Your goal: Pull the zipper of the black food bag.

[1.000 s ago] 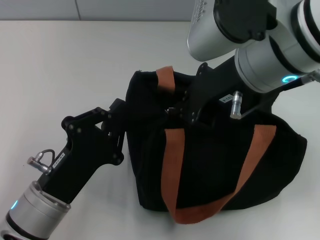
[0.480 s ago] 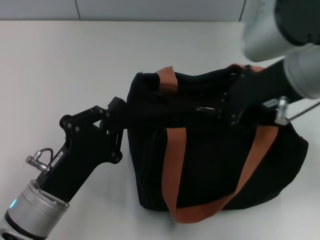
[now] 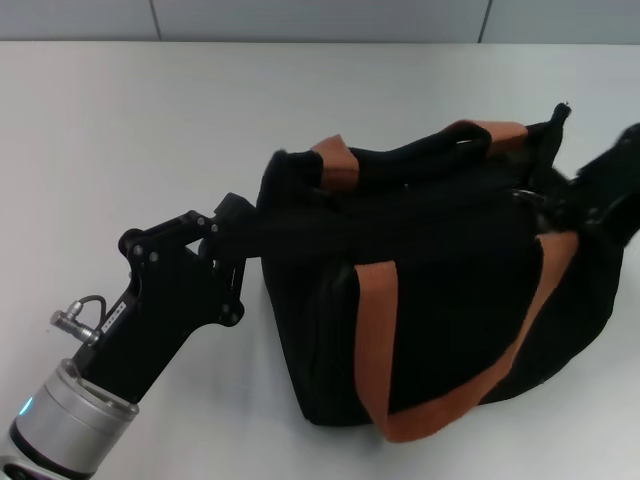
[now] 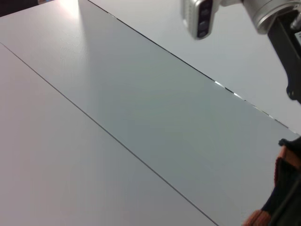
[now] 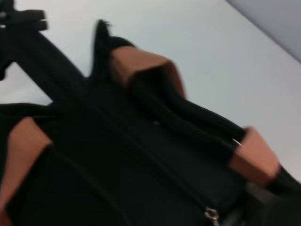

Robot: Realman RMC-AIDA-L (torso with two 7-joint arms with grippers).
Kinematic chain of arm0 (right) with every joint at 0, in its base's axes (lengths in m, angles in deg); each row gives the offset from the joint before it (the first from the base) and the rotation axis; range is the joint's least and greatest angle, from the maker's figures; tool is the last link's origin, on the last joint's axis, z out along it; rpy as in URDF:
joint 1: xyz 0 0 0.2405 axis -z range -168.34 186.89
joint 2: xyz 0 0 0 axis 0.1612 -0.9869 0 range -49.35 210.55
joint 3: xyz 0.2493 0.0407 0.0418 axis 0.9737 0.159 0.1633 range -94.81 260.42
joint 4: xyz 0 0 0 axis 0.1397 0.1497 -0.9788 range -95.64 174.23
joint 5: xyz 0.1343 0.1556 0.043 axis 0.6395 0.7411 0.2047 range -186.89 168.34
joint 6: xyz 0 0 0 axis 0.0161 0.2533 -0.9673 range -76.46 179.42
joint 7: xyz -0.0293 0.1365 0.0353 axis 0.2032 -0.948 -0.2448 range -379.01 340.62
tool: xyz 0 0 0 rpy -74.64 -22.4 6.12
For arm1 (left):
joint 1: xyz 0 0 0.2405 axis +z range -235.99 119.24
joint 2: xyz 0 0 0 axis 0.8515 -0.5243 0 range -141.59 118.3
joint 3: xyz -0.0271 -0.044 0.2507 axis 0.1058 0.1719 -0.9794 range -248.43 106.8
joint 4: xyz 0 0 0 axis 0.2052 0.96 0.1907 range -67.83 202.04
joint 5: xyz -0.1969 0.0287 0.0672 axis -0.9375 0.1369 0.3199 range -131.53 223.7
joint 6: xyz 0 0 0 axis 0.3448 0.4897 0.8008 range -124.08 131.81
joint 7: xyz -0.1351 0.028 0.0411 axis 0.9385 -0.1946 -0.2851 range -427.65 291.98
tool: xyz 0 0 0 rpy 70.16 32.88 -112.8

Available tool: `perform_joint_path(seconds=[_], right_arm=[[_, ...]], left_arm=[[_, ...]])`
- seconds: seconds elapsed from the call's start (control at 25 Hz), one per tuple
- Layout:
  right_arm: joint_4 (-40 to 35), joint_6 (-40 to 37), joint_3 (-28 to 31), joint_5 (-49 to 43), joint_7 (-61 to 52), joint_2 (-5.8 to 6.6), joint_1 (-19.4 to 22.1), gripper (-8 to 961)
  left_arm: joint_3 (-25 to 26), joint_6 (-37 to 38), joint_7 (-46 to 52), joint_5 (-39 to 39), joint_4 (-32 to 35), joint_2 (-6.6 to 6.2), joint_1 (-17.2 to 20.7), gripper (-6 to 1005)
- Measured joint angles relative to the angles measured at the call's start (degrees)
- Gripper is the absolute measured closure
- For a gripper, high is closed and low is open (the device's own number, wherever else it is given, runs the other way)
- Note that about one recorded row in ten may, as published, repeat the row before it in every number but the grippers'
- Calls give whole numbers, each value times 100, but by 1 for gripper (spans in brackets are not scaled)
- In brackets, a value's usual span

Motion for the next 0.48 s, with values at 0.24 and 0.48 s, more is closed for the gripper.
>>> perform_joint_path(seconds=[0.24,0.48], right_arm=[[46,-143,900,1,257,11,228,956],[441,-151,1690,1004,314,21,436,955]], left_arm=[[69,-2,1,-24,12,-3,8,845],[144,48,47,-16,21,-4,-56,844]])
